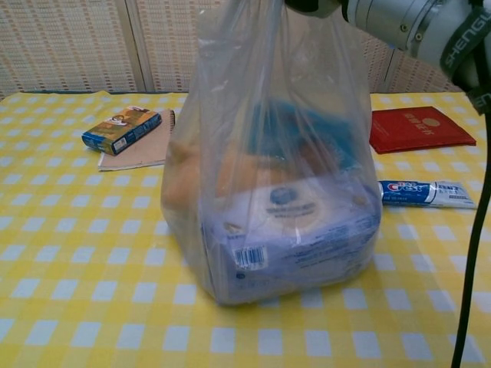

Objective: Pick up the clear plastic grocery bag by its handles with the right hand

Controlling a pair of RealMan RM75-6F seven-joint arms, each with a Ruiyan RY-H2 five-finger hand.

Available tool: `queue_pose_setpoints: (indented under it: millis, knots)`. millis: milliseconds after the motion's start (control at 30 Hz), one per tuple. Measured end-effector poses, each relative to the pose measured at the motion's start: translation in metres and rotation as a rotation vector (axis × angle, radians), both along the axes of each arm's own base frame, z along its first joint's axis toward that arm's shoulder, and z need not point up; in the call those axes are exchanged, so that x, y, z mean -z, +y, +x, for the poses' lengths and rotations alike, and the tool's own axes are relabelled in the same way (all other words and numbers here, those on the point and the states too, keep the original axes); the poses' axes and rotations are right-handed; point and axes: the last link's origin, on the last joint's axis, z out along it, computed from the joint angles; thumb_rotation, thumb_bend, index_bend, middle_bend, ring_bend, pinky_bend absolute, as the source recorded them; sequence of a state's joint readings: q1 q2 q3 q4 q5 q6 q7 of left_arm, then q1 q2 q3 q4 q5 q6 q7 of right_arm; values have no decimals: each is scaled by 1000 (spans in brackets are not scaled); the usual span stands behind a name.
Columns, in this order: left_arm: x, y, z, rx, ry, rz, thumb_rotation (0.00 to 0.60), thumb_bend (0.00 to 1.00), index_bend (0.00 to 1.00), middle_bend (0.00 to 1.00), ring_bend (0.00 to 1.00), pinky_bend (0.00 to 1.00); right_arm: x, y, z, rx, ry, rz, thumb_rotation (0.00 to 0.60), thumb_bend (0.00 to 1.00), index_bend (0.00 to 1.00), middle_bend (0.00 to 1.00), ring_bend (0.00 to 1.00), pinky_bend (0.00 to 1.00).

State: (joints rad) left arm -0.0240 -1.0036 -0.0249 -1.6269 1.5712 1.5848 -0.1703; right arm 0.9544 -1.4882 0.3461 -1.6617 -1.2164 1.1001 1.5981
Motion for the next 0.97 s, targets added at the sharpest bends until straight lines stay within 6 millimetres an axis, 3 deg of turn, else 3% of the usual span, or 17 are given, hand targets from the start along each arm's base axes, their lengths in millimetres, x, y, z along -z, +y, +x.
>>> queue_pose_setpoints:
  millis: [300, 500, 767, 967]
  knots:
    - [2, -1, 2, 7, 6, -3, 600, 225, 0, 115, 122, 103, -10, 3, 23, 80, 20, 103, 600, 601, 611, 766, 918, 911]
    - [1, -3, 3, 7, 5, 5, 600, 226, 0, 115, 122, 103, -39, 10, 54, 23, -31, 78, 600, 602, 612, 766, 917, 910]
    - [2, -3, 4, 9, 5, 0, 600, 226, 0, 115, 122, 103, -103, 17, 100, -41, -137, -33, 600, 601, 612, 766, 916, 911]
    - [3, -4, 5, 11, 7, -5, 600, 226, 0, 115, 121, 103, -116, 25, 110, -34, -111, -66, 600, 601, 611, 766, 916, 911]
